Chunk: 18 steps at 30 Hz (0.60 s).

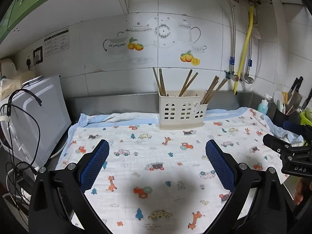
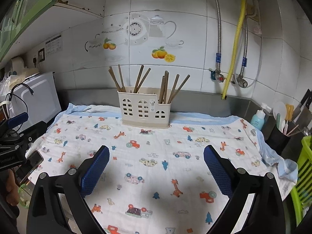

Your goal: Organize utensils

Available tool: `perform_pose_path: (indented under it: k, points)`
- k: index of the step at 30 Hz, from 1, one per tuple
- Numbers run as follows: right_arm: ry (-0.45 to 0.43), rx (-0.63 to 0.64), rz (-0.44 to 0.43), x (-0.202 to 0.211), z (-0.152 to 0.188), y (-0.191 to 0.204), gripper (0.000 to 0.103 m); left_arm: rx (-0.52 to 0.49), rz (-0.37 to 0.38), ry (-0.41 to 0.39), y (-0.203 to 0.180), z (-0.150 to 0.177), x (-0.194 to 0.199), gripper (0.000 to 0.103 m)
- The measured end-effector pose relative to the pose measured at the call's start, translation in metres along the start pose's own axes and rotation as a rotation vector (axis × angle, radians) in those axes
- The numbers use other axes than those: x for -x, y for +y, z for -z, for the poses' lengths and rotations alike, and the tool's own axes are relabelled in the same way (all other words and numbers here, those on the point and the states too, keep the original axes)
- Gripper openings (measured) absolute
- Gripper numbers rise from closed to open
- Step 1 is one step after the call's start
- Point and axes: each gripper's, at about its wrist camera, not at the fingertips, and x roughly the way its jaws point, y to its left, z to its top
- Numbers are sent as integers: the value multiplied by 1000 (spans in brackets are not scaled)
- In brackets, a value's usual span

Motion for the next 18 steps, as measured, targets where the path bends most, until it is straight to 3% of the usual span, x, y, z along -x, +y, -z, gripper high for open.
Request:
perform_pose_path:
  k: [5, 18]
  points:
    - [-10, 2, 10, 7, 3, 1, 94, -10, -29, -9, -1, 4, 6, 98]
    - [0, -22, -6, 14, 16, -1, 95, 21, -18, -10, 3, 13, 21, 98]
